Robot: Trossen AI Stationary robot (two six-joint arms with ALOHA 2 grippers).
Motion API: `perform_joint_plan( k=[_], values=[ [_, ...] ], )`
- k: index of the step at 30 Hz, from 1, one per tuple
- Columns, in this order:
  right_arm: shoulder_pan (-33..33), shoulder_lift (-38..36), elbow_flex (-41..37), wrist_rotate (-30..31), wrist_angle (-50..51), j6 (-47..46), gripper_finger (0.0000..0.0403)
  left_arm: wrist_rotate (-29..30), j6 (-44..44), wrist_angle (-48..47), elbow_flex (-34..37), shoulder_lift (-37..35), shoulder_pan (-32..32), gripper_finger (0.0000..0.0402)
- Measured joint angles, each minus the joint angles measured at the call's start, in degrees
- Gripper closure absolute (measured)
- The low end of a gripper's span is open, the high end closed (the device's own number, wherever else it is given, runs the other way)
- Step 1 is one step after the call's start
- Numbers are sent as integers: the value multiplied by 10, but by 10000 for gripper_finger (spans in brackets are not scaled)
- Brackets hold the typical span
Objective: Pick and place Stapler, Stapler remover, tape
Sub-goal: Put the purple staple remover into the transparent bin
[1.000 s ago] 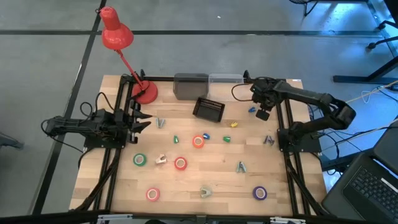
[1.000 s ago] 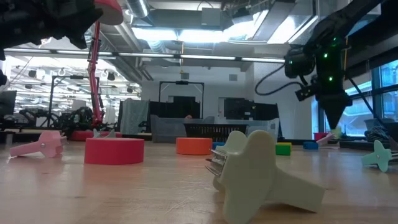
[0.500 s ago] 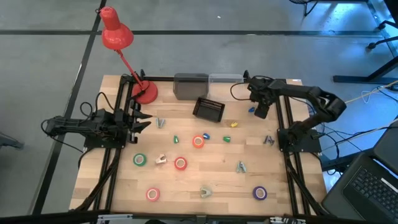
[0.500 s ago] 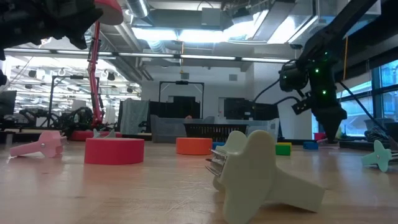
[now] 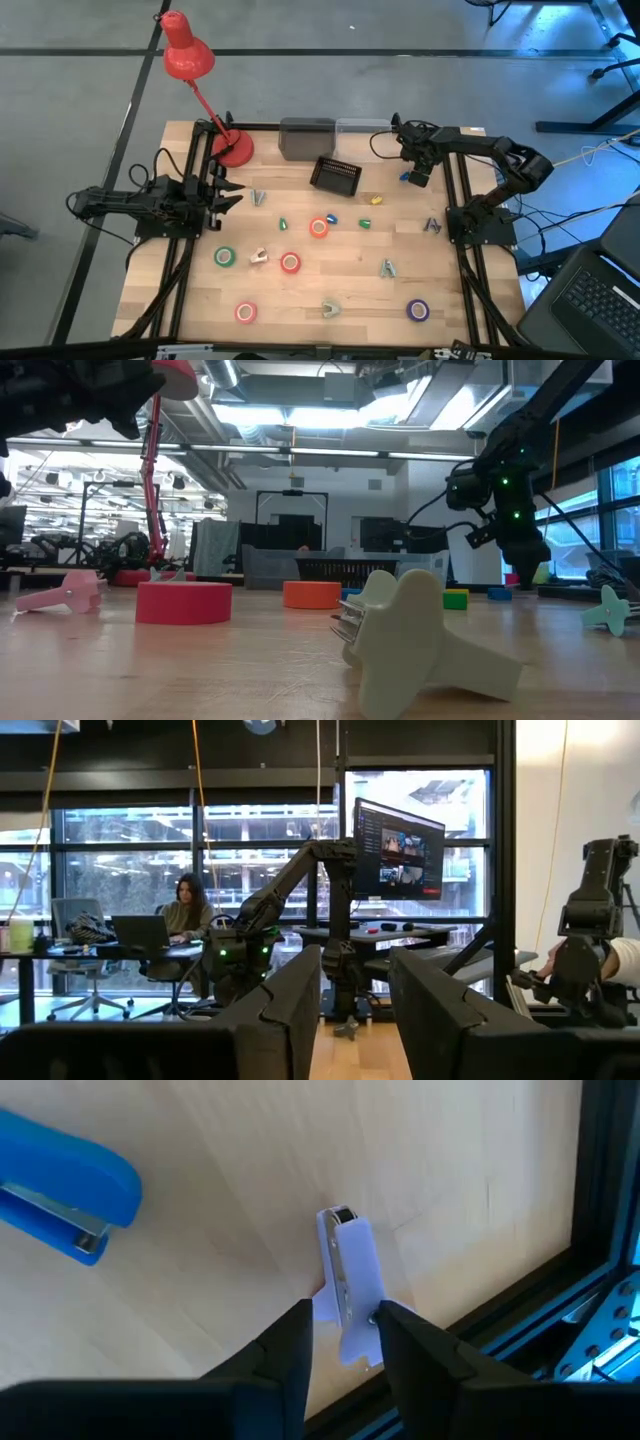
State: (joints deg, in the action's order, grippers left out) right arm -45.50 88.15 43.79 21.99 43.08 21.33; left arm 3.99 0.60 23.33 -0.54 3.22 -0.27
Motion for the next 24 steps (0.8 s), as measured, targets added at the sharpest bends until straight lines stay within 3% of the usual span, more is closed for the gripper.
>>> perform_joint_plan(
  k=[8, 24],
  values=[
    [18, -1, 39, -35, 99, -59, 289, 0, 2, 0, 0, 0, 0, 288],
    [18, -1, 42, -39, 75, 17, 289, 0, -9, 0, 0, 0, 0, 288]
  ],
)
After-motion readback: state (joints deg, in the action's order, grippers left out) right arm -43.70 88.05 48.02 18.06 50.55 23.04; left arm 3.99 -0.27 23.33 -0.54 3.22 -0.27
